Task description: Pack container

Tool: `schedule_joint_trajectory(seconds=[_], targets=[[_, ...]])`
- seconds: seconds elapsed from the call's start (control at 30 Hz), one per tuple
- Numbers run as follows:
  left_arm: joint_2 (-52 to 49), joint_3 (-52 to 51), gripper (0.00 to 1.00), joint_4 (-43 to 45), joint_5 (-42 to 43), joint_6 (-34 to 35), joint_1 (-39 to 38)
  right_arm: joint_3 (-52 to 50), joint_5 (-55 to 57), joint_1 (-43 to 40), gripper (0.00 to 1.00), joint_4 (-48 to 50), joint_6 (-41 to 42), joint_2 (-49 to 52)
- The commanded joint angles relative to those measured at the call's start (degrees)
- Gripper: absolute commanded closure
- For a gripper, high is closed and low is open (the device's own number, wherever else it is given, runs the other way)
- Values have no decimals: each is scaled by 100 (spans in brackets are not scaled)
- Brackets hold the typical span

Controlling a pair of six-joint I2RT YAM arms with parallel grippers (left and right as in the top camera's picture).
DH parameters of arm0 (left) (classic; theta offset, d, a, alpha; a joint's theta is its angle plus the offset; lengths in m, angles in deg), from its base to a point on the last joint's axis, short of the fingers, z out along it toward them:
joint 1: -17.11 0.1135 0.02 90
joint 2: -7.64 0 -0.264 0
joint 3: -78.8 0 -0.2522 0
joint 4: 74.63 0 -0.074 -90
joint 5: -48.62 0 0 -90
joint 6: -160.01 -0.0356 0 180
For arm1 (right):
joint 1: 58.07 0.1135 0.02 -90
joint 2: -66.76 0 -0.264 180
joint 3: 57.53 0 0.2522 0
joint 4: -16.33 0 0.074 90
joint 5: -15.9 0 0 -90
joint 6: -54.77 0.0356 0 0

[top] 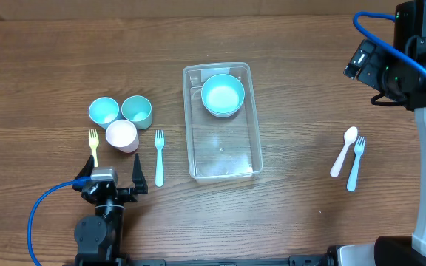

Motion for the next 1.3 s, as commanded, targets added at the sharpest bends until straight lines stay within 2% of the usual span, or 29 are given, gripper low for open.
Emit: schedule_joint_trajectory(seconds=[0.0, 0.07, 0.17, 0.27, 0.3, 0.4, 0.5, 0.6, 0.7, 0.77, 0.83, 0.9, 0.97, 1.07, 1.13, 1.2, 1.27], targets=[[42, 175, 0, 15, 817, -17, 28, 7, -2, -11, 0, -7, 9, -48], [11, 804, 0, -697, 601, 398, 28, 9, -2, -11, 0, -7, 9, -48], [-564, 2573, 0, -1982, 181, 127, 28, 9, -2, -11, 0, -7, 9, -48], [-1823, 4837, 0, -3438, -70, -94, 28, 9, -2, -11, 0, -7, 9, -48], [-2409, 5788, 0, -4205, -22, -83, 28, 9, -2, -11, 0, -7, 9, -48], [-3742, 7761, 0, -5980, 817, -87, 24, 9, -2, -11, 0, -7, 9, -48], [-4500, 8789, 0, -7097, 1161, 81, 24, 9, -2, -11, 0, -7, 9, -48], [-4741, 8878, 0, -7217, 1207, 116, 24, 9, -2, -11, 0, -7, 9, -48], [-5042, 8854, 0, -7219, 468, 855, 26, 7, -2, -11, 0, -7, 9, -48], [-5305, 8690, 0, -7385, -658, 2144, 26, 9, -2, -11, 0, -7, 9, -48], [-5584, 8325, 0, -7766, -1453, 3884, 26, 9, -2, -11, 0, -7, 9, -48], [-5840, 7726, 0, -7696, -1676, 4494, 24, 9, -2, -11, 0, -7, 9, -48], [-6201, 6773, 0, -7003, -1604, 4540, 24, 9, -2, -11, 0, -7, 9, -48], [-6791, 5862, 0, -5796, -1209, 4374, 26, 9, -2, -11, 0, -7, 9, -48], [-7222, 5683, 1, -5322, -1019, 4376, 26, 9, -2, -11, 0, -7, 9, -48], [-7615, 5681, 11, -5016, -850, 4371, 26, 9, -2, -11, 0, -7, 9, -48], [-7954, 5681, 16, -4719, -833, 4345, 26, 9, -2, -11, 0, -7, 9, -48]])
